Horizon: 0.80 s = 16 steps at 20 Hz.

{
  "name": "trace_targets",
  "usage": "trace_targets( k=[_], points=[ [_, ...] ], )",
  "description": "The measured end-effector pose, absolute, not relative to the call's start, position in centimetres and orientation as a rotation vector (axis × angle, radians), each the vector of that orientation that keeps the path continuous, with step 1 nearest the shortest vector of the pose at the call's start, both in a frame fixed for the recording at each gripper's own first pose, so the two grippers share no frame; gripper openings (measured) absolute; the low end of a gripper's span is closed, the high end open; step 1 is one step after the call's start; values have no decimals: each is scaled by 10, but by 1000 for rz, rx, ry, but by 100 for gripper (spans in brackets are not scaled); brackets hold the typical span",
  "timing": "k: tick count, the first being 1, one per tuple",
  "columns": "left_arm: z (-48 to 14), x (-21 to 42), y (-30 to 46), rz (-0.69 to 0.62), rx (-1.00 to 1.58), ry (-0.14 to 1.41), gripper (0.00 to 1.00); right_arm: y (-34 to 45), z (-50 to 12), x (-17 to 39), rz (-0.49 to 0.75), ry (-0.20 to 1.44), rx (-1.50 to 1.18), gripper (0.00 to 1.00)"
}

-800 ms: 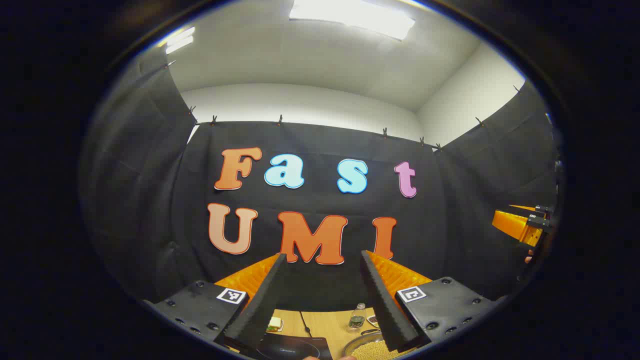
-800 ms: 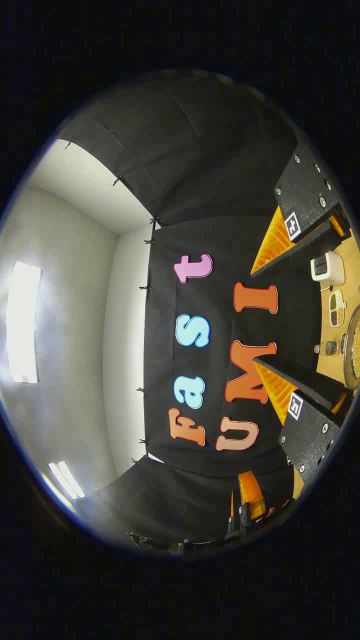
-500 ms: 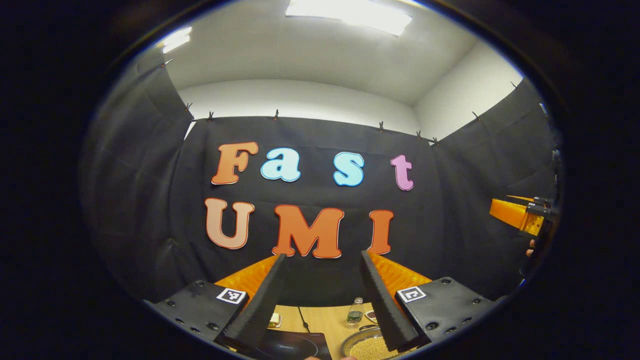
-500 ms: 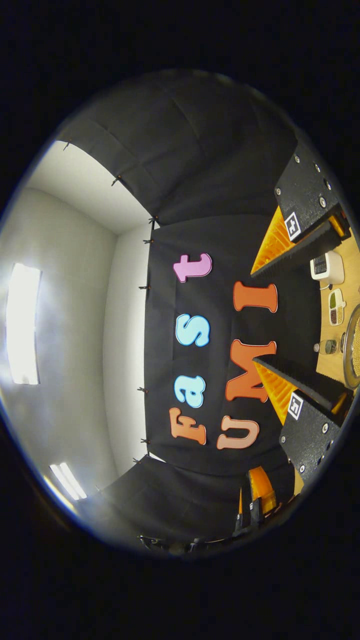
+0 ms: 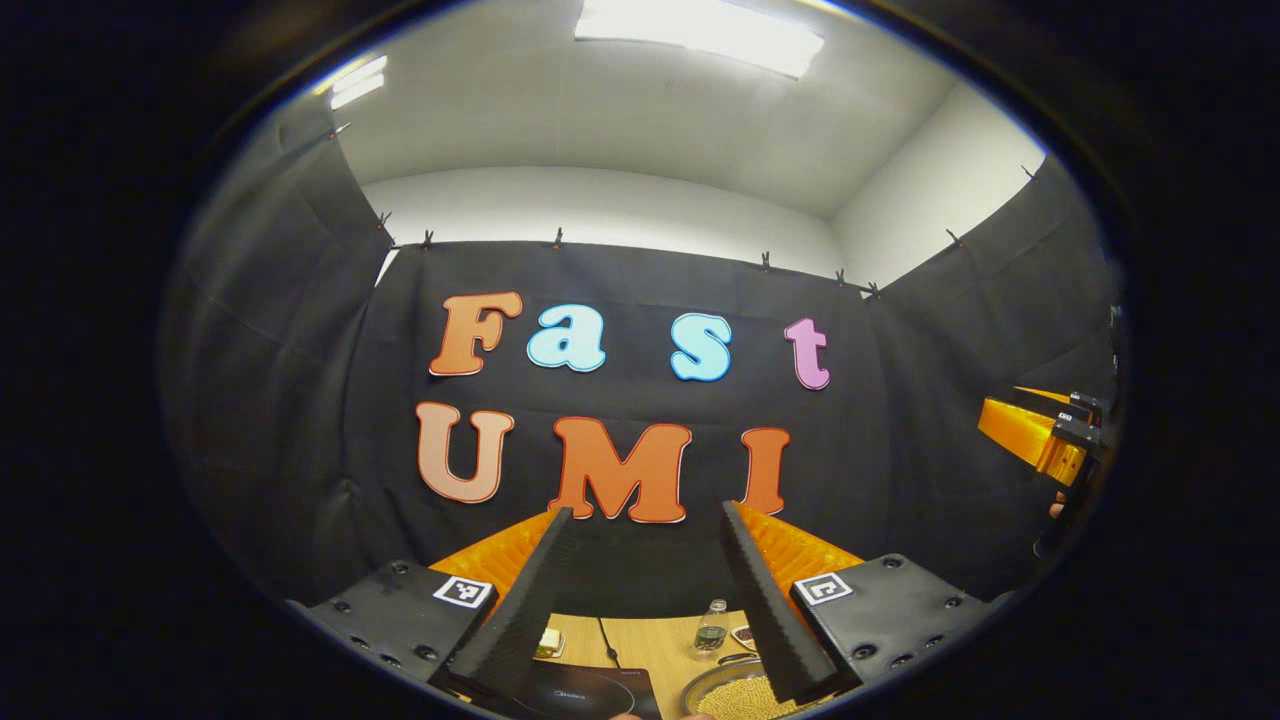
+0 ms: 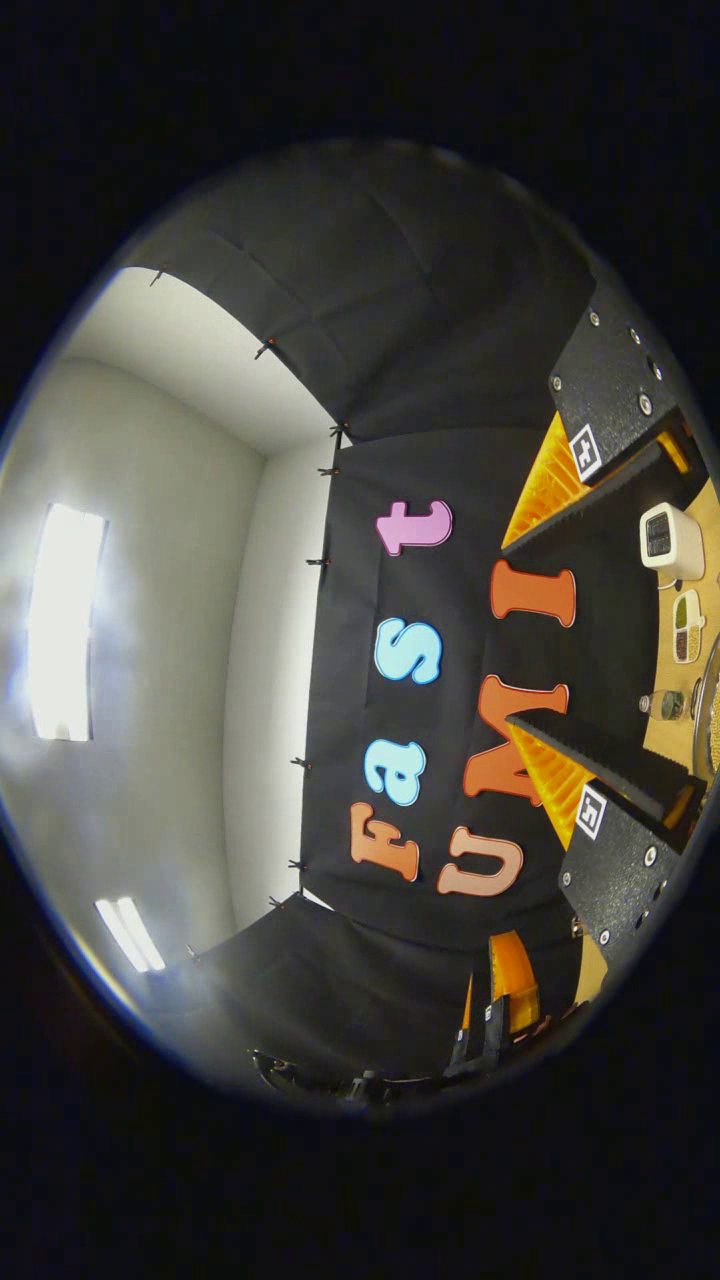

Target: First push the handle of the pot to place it horizontally, then grasp the pot with both hands and set it on the induction cooktop.

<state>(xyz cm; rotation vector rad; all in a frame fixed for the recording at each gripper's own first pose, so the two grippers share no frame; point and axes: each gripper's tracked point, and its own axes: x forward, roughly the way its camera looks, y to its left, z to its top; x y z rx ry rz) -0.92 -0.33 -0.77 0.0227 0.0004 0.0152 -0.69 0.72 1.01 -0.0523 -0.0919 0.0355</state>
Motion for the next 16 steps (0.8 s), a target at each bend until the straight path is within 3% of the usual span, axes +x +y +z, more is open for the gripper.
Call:
trace_targets(
  k=[16],
  points=[
    [-17,-9,-3,25,-1,9,94,0,-13,-1,46,-32,-17,94]
  ],
)
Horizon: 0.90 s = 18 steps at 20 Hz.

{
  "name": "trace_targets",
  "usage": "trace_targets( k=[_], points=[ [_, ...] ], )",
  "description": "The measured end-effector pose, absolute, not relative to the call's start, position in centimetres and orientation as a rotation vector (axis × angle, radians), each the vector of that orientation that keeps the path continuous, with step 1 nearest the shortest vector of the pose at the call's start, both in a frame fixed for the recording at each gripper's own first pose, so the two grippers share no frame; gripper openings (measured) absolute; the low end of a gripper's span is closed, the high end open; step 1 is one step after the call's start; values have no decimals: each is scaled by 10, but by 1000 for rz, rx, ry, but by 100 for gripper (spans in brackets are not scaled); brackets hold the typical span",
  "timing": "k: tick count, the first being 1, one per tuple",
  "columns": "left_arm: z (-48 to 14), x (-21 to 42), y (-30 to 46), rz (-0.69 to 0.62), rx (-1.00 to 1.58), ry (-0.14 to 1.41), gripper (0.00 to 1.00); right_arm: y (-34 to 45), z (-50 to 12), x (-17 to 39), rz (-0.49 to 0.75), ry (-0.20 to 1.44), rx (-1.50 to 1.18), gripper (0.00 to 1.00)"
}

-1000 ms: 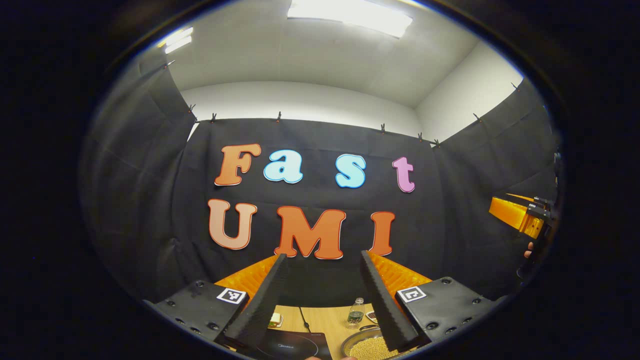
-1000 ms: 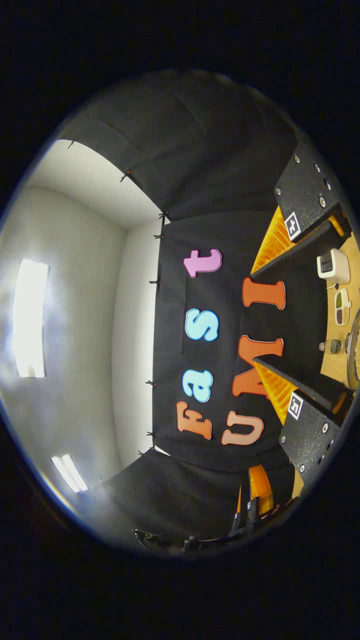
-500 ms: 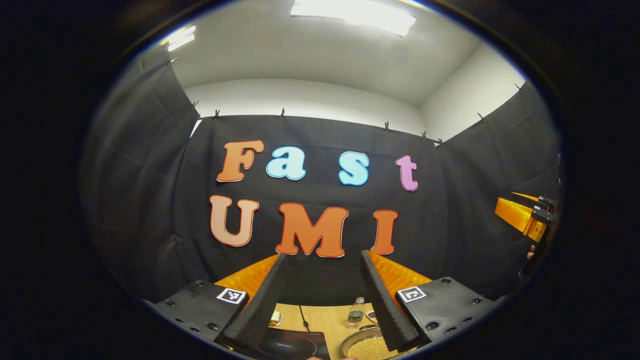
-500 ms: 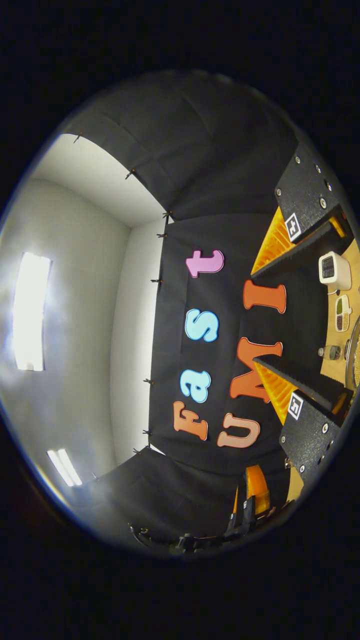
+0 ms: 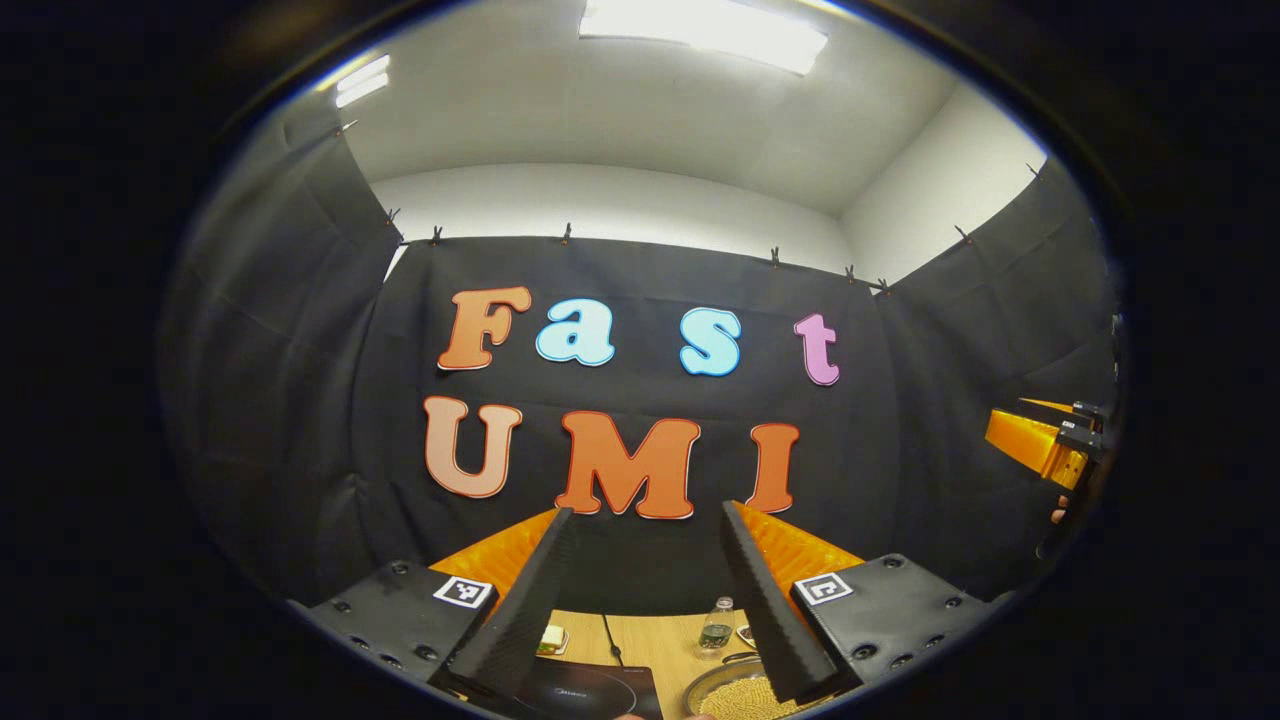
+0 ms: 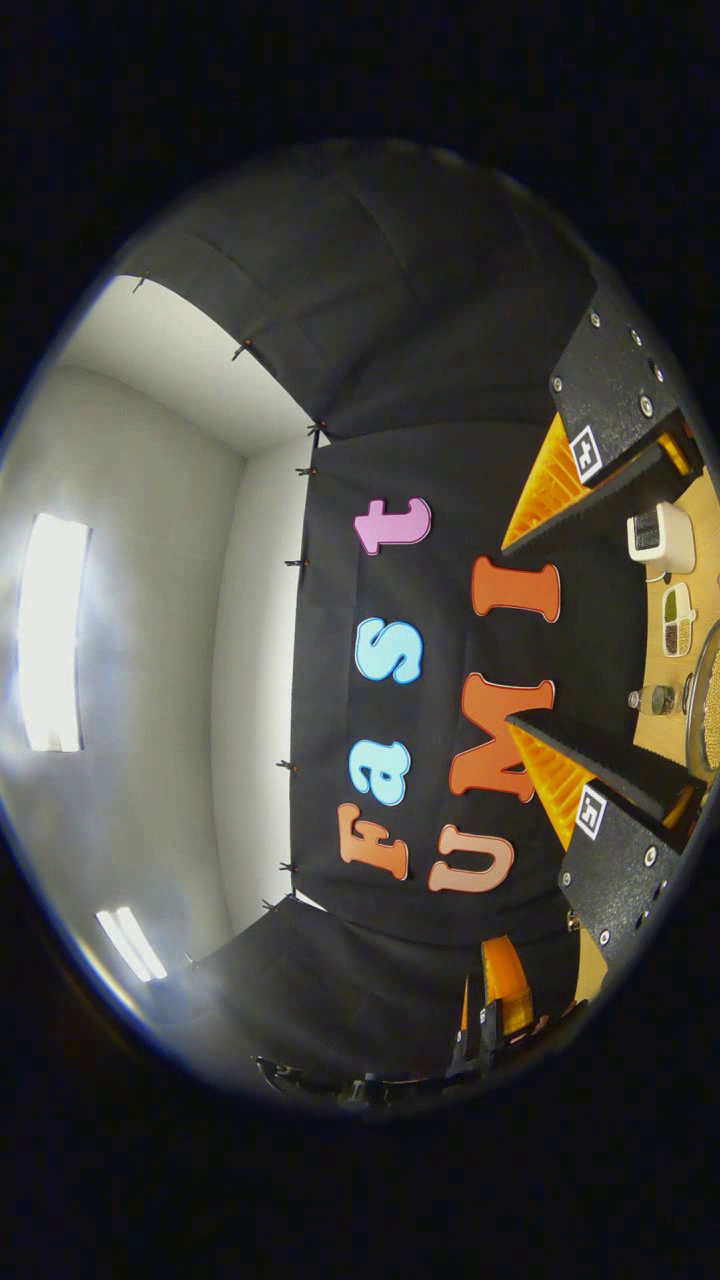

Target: First push the handle of the pot to place it horizontally, then grasp the pot with both hands and set it on the induction cooktop.

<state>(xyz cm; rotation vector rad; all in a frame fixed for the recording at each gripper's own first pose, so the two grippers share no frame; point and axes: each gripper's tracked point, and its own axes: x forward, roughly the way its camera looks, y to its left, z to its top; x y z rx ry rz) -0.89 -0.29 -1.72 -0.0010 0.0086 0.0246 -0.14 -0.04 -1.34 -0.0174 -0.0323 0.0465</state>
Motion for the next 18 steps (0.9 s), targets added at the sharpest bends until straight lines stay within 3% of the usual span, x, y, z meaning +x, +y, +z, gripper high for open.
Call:
trace_targets(
  k=[6,11,18],
  points=[
    [-20,-9,2,30,-18,15,96,2,-19,-2,62,-29,-2,94],
    [-25,-5,6,18,-37,23,92,3,-37,-2,75,5,22,94],
    [-34,-6,21,34,-39,38,96,11,-76,-6,101,87,27,94]
  ],
)
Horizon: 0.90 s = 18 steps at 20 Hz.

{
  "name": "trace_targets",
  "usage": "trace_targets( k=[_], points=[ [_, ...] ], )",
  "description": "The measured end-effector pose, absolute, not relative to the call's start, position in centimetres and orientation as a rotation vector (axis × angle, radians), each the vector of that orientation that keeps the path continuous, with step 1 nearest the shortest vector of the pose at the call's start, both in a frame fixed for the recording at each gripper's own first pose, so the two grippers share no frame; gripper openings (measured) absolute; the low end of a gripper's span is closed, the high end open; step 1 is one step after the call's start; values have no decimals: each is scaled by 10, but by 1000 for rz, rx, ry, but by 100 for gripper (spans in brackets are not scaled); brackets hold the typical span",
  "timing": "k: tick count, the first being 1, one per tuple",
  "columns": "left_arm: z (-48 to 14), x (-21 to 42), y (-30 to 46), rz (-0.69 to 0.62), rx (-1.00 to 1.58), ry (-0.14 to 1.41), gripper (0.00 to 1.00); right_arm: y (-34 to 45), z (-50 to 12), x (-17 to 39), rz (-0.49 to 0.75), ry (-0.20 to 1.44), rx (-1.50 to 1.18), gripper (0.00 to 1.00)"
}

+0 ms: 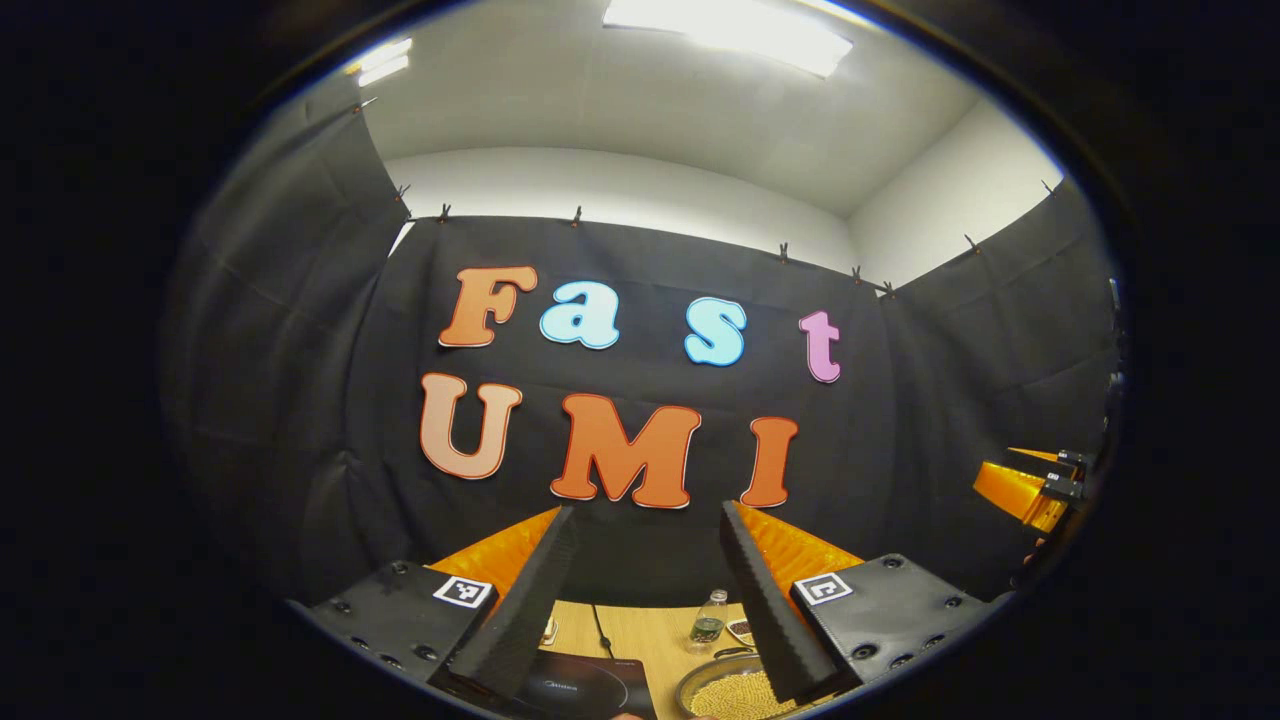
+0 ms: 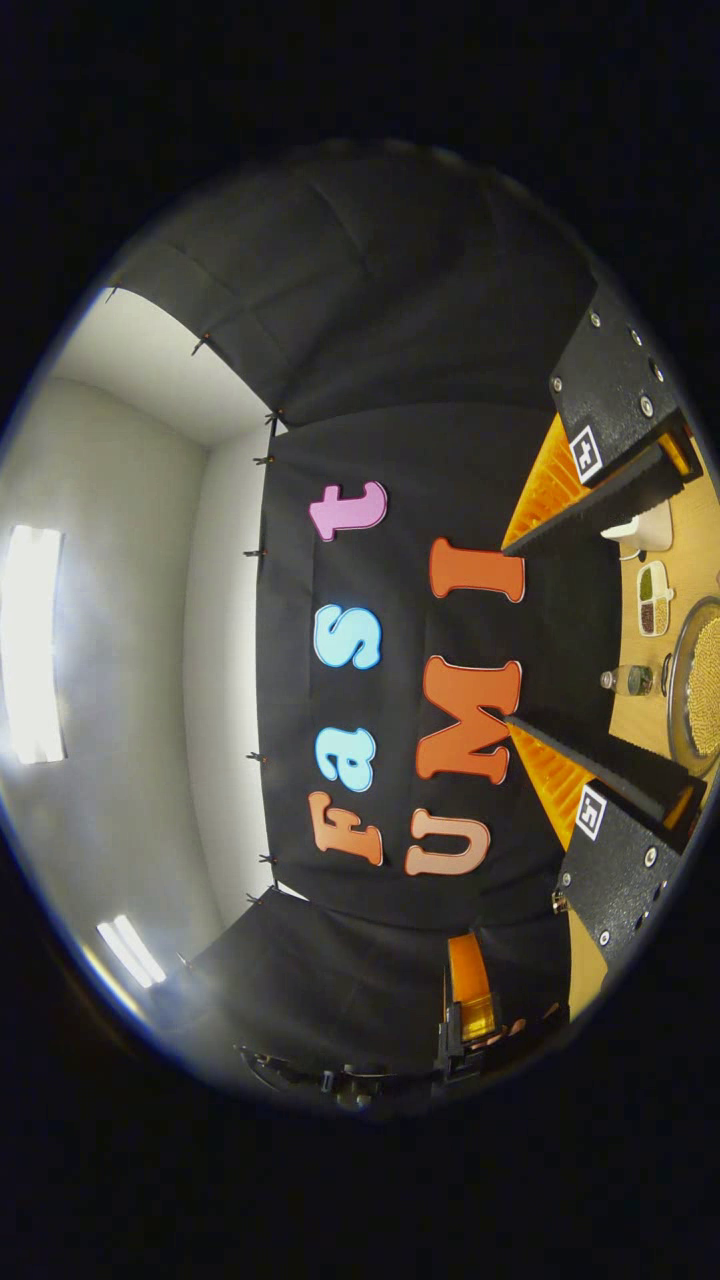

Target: First push the handle of the pot to place it horizontally, then grasp the pot with both hands and set it on the induction cooktop.

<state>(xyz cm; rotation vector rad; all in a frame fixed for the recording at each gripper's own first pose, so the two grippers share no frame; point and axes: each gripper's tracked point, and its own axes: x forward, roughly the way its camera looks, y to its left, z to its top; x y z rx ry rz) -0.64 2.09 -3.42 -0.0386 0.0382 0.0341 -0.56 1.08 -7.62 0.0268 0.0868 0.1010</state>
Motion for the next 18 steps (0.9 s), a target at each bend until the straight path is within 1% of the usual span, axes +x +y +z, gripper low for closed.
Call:
trace_targets(
  k=[2,5,6,7,9,10,11,12,13,14,15,16,17,18],
  points=[
    [-35,-7,27,42,-37,38,94,16,-92,-7,119,123,31,94],
    [-37,-8,33,49,-31,37,94,22,-114,-8,135,177,27,94],
    [-37,-8,34,50,-31,35,96,25,-123,-8,139,202,27,93],
    [-38,-9,38,52,-30,35,96,29,-133,-10,149,230,29,93],
    [-38,-11,43,59,-25,34,96,38,-153,-15,176,283,42,90],
    [-39,-10,46,64,-21,35,96,43,-163,-17,191,311,47,85],
    [-42,-12,48,68,-18,37,94,46,-174,-20,203,341,51,83],
    [-44,-12,50,70,-17,39,96,49,-185,-23,214,372,56,77],
    [-46,-11,52,71,-17,42,96,53,-197,-27,226,414,67,73],
    [-48,-10,52,71,-18,45,96,58,-212,-33,243,466,83,66],
    [-50,-9,55,72,-19,49,96,66,-225,-39,264,518,102,62],
    [-53,-8,57,73,-19,54,94,72,-238,-46,286,565,117,52],
    [-55,-7,58,74,-20,60,94,78,-251,-51,299,607,122,46],
    [-57,-6,60,75,-20,67,94,82,-264,-55,311,648,118,37]
  ],
)
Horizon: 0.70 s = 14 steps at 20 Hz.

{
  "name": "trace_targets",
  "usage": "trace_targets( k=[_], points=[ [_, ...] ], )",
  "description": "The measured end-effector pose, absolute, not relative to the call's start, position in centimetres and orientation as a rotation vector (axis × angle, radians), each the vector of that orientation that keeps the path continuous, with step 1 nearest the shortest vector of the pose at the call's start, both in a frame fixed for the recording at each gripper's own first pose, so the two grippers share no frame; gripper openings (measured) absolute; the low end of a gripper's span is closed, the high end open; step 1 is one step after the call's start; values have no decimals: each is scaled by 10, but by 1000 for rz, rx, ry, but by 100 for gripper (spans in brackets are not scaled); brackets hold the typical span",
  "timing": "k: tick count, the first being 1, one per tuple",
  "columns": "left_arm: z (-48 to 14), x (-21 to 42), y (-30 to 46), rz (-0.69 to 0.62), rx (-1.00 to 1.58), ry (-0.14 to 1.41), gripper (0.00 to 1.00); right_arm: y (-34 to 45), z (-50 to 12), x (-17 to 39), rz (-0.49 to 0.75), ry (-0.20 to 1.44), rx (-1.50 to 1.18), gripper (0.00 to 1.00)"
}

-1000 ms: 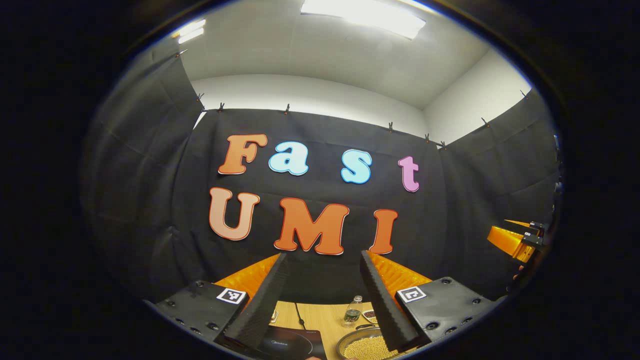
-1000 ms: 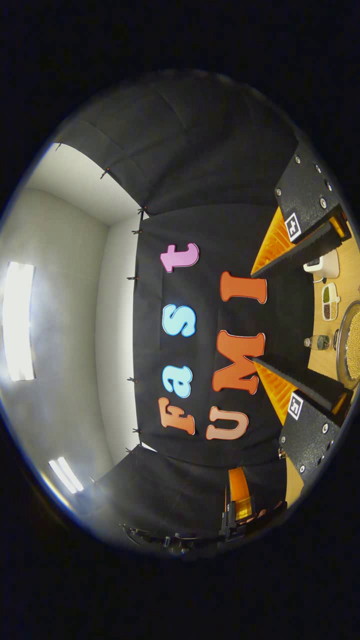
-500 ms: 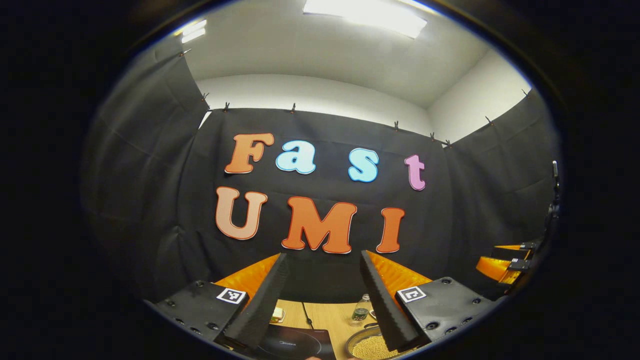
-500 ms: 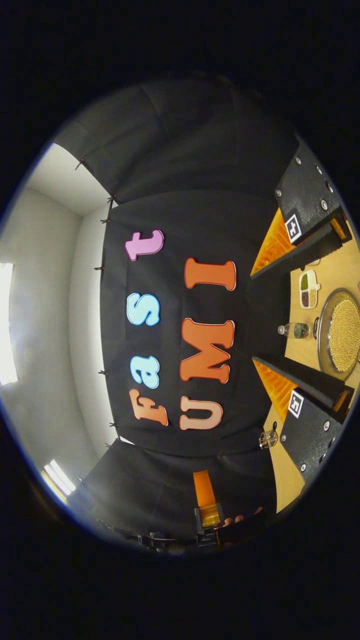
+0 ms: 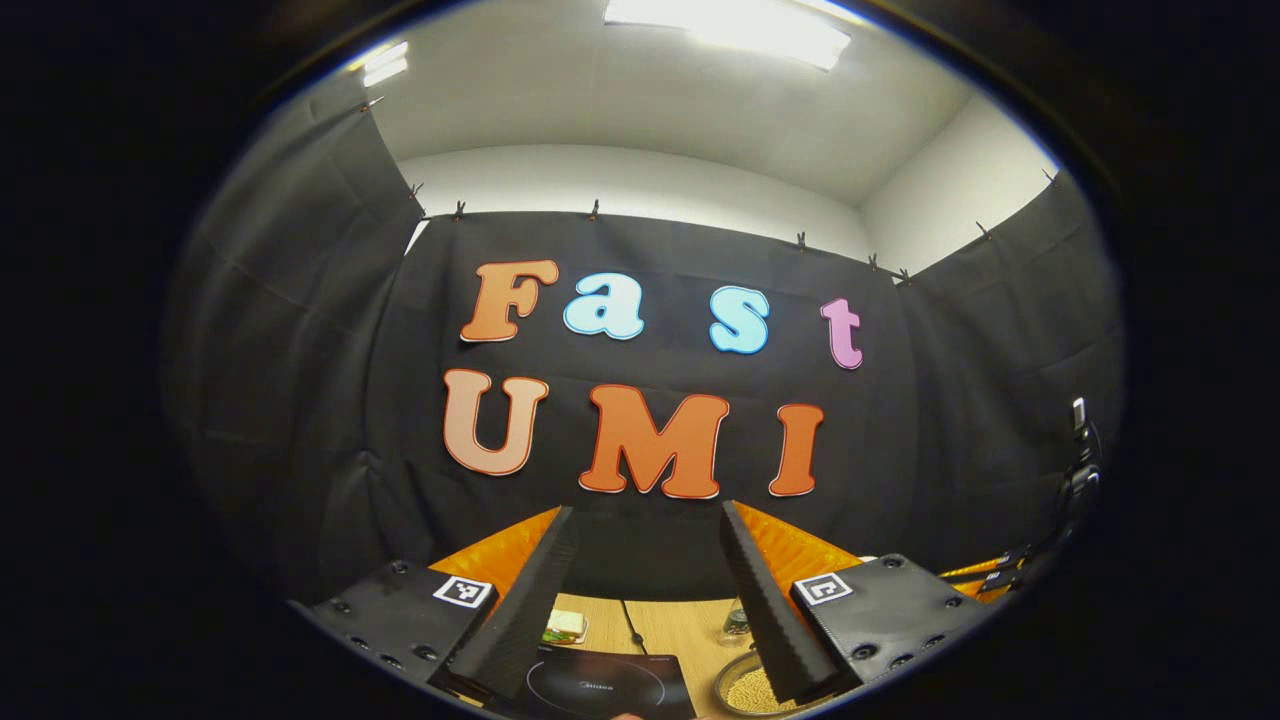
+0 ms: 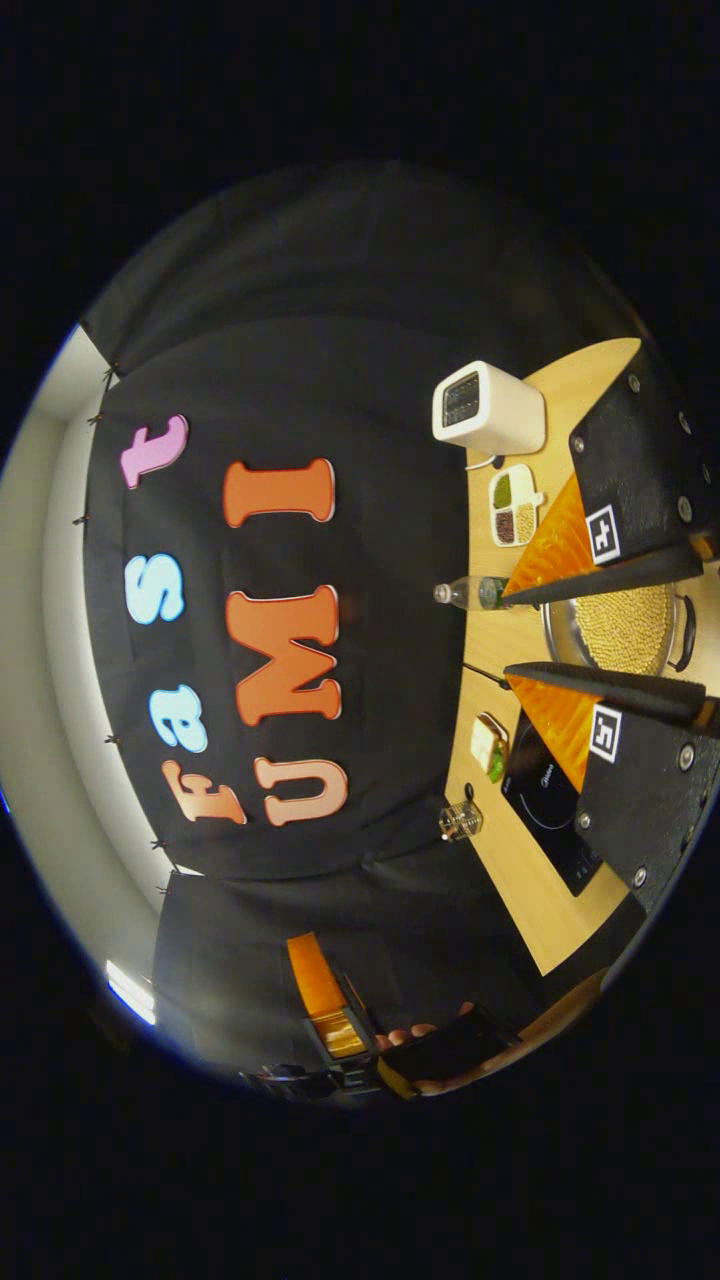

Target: First push the handle of the pot to place it horizontally, then grasp the pot with both hands and set it on the induction cooktop.

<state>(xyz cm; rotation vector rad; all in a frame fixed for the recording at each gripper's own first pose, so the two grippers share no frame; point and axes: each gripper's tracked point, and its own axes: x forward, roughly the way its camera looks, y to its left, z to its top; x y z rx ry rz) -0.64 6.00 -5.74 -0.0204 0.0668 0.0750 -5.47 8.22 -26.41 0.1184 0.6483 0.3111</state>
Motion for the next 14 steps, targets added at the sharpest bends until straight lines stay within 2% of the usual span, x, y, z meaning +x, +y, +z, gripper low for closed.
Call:
trace_targets(
  k=[4,5,8,14],
  points=[
    [-67,-2,68,83,-22,90,94,106,-316,-87,393,822,138,15],
    [-69,-1,70,85,-23,96,96,111,-330,-98,412,875,156,12],
    [-75,0,72,87,-30,109,94,116,-363,-122,436,1004,202,0],
    [-89,8,73,81,-35,145,96,139,-413,-174,497,1229,255,0]
  ],
)
